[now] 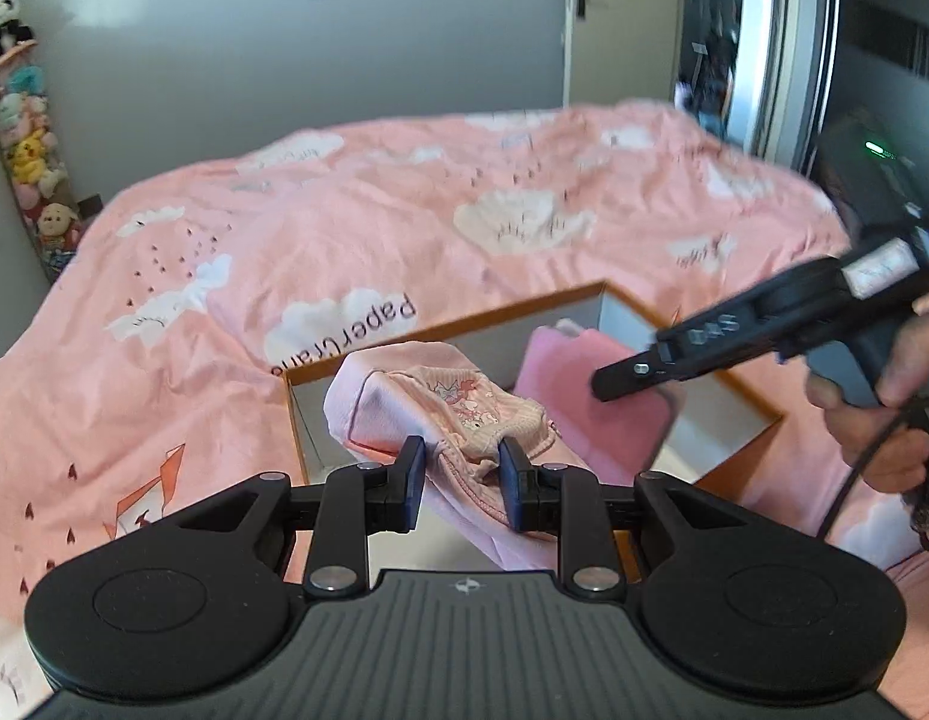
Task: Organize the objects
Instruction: 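Carry both items to the orange box while right releases the case inside, then lower the pink pouch into the orange box and open the left gripper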
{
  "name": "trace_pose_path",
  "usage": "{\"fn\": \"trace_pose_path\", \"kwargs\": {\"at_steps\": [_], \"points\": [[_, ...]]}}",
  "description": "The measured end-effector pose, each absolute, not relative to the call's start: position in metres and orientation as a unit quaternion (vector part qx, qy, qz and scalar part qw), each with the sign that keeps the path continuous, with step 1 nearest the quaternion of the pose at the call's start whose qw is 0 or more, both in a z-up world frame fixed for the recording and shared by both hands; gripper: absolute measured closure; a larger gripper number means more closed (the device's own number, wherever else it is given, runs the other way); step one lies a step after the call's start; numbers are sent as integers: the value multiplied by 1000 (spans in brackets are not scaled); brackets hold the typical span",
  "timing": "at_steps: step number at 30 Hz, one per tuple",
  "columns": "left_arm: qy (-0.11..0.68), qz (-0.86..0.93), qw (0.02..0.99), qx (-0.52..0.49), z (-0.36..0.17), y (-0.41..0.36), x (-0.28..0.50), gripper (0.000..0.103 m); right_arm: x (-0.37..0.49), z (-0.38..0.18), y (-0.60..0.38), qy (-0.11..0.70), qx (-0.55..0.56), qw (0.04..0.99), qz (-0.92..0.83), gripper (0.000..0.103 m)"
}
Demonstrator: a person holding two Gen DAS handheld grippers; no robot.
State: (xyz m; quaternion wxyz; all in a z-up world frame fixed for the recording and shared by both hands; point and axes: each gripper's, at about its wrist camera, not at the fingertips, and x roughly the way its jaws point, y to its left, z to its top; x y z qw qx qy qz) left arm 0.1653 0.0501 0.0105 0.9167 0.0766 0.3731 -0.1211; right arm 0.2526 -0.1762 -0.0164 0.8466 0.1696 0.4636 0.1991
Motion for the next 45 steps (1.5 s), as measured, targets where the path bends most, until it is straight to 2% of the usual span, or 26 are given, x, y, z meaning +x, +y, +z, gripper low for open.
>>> {"fn": "trace_pose_path", "kwargs": {"at_steps": [8,16,27,32,39,42,43,44,45], "points": [[404,-118,903,92,-14,63,209,74,321,-67,-144,523,193,810,183,82],[417,-131,893,111,-22,69,224,74,347,-101,-128,561,236,771,186,82],[427,-152,883,122,-32,67,236,74,353,-103,-118,600,124,770,177,72],[429,-144,884,116,-36,69,233,74,352,-109,-115,605,133,762,188,70],[426,-154,883,126,-36,69,232,74,337,-79,-113,562,36,794,230,68],[429,-161,881,117,-37,69,236,74,328,-74,-118,569,7,783,252,71],[431,-165,880,116,-37,68,237,74,325,-73,-119,573,-6,780,251,74],[432,-167,879,117,-37,66,239,74,321,-73,-119,577,-22,776,254,84],[432,-168,878,117,-38,65,240,74,319,-73,-118,581,-36,771,259,86]]}}
